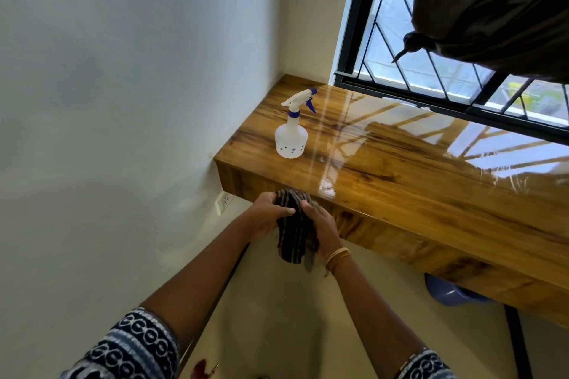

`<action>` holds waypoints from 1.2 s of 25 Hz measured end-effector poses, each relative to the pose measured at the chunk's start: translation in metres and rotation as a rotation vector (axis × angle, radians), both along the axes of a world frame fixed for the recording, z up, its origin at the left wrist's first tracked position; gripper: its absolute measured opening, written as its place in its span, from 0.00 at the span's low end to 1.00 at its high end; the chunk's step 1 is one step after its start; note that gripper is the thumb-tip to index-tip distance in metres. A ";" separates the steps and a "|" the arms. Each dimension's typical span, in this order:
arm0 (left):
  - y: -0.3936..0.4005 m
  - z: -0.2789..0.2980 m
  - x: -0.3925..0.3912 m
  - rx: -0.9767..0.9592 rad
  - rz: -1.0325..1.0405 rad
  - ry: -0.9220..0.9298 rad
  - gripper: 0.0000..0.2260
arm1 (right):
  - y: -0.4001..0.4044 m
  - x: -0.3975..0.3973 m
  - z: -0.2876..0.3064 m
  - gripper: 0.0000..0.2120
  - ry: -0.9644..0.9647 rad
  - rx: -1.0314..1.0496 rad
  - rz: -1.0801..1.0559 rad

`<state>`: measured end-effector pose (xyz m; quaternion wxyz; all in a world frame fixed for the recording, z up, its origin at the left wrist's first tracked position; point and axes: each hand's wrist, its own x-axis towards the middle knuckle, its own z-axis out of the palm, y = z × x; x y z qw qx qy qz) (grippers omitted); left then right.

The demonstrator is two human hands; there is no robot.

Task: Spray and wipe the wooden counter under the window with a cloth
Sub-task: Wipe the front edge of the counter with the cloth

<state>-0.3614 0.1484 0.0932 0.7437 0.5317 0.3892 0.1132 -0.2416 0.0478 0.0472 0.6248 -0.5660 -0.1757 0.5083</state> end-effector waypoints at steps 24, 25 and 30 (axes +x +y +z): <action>0.180 -0.218 0.053 2.110 0.665 -0.052 0.15 | 0.123 0.074 -0.246 0.18 -1.716 0.567 -1.246; 0.182 -0.219 0.052 2.124 0.679 -0.069 0.15 | 0.130 0.075 -0.250 0.20 -1.750 0.544 -1.281; 0.180 -0.219 0.048 2.157 0.664 -0.026 0.15 | 0.145 0.072 -0.253 0.28 -2.077 0.397 -1.245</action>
